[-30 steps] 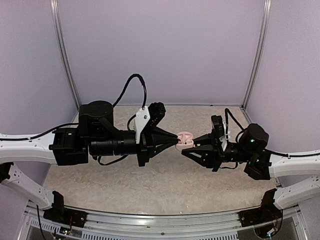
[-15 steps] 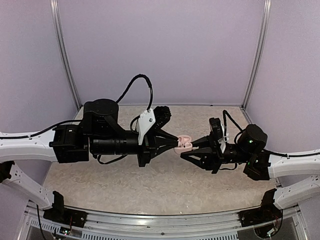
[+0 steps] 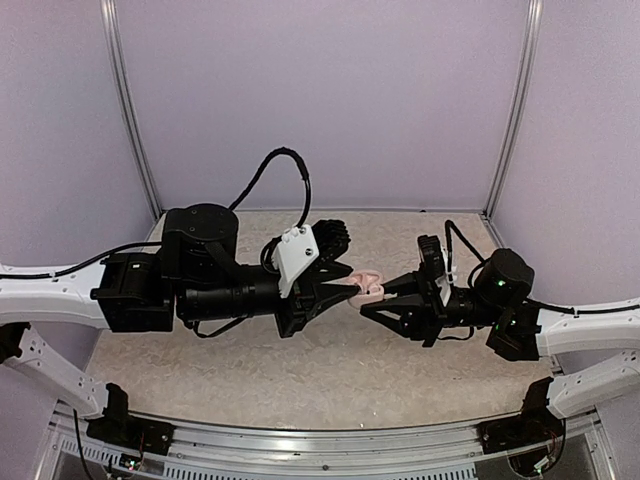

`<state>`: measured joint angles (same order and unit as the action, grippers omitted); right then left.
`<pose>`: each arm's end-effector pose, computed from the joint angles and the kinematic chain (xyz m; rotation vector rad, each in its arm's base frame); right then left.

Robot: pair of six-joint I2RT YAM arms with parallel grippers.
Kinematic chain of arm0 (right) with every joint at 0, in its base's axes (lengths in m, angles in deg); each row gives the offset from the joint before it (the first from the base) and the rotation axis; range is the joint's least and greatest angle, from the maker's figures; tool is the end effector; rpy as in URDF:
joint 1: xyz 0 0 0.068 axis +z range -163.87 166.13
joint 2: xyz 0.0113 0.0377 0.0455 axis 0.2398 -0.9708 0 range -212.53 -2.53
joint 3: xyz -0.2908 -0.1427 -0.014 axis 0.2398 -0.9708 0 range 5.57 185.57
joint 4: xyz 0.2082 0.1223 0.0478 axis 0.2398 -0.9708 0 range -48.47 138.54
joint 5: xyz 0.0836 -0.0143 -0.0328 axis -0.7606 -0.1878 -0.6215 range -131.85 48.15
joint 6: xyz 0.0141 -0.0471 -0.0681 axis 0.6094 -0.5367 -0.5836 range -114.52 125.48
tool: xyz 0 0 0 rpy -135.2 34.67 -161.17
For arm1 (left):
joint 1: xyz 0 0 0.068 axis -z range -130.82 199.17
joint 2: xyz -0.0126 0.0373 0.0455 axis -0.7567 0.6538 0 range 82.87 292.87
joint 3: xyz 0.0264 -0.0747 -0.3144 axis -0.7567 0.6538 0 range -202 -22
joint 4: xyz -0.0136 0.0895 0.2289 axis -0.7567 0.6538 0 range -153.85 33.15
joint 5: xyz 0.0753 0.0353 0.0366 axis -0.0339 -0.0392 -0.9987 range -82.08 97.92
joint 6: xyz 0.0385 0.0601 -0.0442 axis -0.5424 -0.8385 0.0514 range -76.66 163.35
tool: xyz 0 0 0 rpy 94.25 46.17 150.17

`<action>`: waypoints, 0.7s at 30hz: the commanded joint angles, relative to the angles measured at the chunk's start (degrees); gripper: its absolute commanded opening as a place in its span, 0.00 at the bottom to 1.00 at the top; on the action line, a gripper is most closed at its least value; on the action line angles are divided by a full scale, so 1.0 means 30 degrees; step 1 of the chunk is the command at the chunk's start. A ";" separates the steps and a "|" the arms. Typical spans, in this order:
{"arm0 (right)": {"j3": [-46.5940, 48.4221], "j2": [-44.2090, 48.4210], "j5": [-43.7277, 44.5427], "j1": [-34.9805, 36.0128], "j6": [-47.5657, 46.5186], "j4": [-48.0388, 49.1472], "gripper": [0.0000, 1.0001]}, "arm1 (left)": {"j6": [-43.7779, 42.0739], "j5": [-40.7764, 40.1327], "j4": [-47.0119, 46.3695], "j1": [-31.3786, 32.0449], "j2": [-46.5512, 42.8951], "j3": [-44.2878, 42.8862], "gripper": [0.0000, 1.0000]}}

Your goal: Insert the wireless bluetooth earbuds into the charging case

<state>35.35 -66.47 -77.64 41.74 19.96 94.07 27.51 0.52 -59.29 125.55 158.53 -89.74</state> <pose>0.0971 0.2180 0.3459 -1.0545 1.1677 1.4137 0.0845 -0.3083 0.4167 1.2530 1.3375 -0.6387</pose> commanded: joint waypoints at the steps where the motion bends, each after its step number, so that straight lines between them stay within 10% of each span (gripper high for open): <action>1: 0.0210 -0.0007 -0.0402 0.0292 0.0040 0.0366 0.00 | -0.0911 -0.1958 0.0309 -0.0001 0.0121 -0.0680 0.29; 21: 0.0181 0.0103 -0.0182 0.0290 0.0082 0.0348 0.00 | -0.4495 -0.2086 0.1218 0.1131 0.0178 -0.0465 0.25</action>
<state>35.35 -66.47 -78.25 42.00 19.98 94.10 18.96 -4.64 -57.61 127.02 158.62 -90.05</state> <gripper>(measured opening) 0.203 0.257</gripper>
